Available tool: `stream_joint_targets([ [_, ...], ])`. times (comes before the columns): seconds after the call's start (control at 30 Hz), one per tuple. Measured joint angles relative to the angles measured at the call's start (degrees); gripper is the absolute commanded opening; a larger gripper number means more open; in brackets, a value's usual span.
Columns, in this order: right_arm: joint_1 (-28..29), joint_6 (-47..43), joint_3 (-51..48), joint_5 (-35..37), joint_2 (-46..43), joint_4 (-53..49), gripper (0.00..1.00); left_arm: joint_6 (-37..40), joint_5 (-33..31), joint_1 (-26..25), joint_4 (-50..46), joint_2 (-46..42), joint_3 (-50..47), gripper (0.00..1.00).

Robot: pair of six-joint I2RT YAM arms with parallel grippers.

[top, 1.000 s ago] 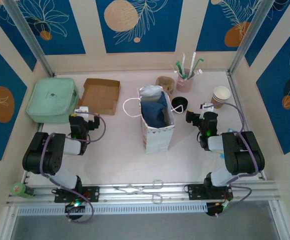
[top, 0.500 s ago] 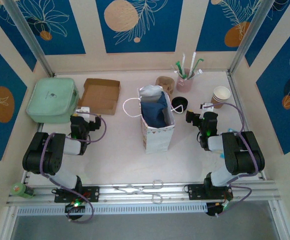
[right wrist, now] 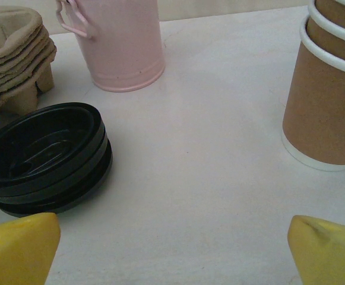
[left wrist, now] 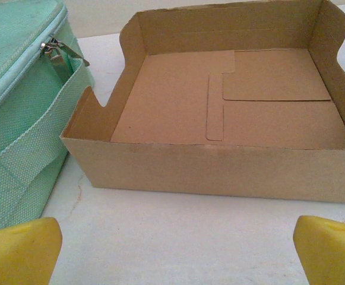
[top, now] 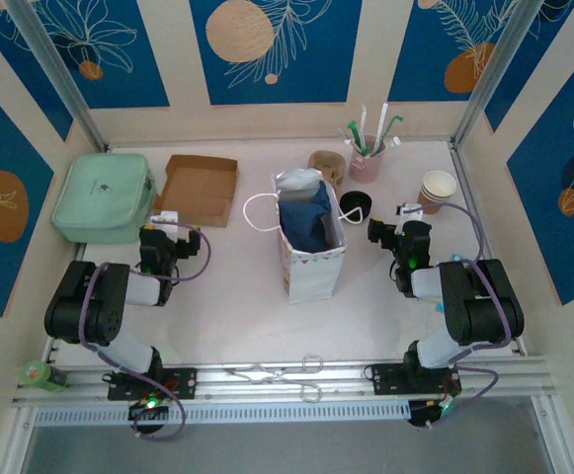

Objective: Pack the takeout coffee

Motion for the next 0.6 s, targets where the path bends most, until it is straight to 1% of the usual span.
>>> stream_joint_targets([
  [0.6, 0.0, 0.0, 0.0, -0.2, 0.0, 0.0, 0.99, 0.2, 4.4, 0.4, -1.9, 0.0, 1.1, 1.0],
])
